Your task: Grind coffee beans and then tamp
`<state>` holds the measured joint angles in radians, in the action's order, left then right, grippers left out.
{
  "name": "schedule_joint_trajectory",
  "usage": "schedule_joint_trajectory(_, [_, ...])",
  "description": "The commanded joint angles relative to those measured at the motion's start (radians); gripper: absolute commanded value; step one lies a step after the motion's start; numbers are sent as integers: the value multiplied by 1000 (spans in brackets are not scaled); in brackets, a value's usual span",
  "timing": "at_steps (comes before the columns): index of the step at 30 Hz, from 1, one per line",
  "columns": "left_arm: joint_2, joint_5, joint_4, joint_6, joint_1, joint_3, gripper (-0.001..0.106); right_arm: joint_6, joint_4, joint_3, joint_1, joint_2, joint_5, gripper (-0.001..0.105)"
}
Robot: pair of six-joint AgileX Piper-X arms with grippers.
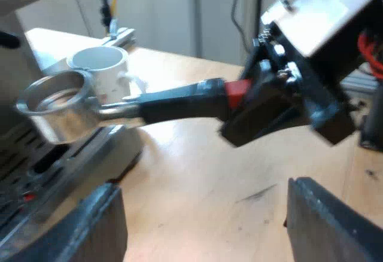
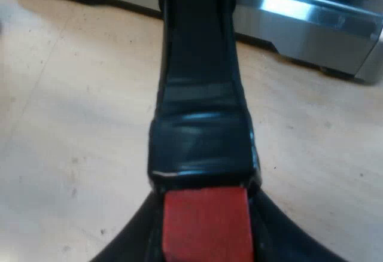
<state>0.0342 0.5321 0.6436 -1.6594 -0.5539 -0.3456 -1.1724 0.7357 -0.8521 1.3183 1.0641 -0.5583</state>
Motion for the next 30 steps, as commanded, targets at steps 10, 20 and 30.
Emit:
schedule_joint_trajectory(10, [-20,-88,185,12,-4,-71,60,-258,-270,141,-13,-53,119,0])
schedule_joint_trajectory(20, [22,-144,185,8,-4,-71,60,-409,-386,217,-164,5,351,0])
schedule_joint_trajectory(30, [244,-144,188,42,-4,-71,60,-476,-490,217,-186,160,418,0])
